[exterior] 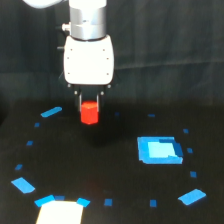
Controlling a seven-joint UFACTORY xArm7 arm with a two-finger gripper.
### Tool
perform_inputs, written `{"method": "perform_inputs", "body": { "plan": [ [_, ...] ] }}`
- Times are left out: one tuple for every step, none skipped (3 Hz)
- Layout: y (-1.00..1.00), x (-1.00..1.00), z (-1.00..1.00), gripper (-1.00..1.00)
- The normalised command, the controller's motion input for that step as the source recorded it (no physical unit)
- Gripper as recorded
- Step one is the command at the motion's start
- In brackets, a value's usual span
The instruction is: Pick up the red object from the table
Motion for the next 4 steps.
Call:
{"method": "perform_inputs", "body": {
  "plan": [
    [-1.0,0.19,0.77,-1.0],
    [-1.0,0.34,-0.69,-0.9],
    [-0.22,-0.41,-0.67,-1.0],
    [-0.43,-0.28,-0.49,-1.0]
  ]
}}
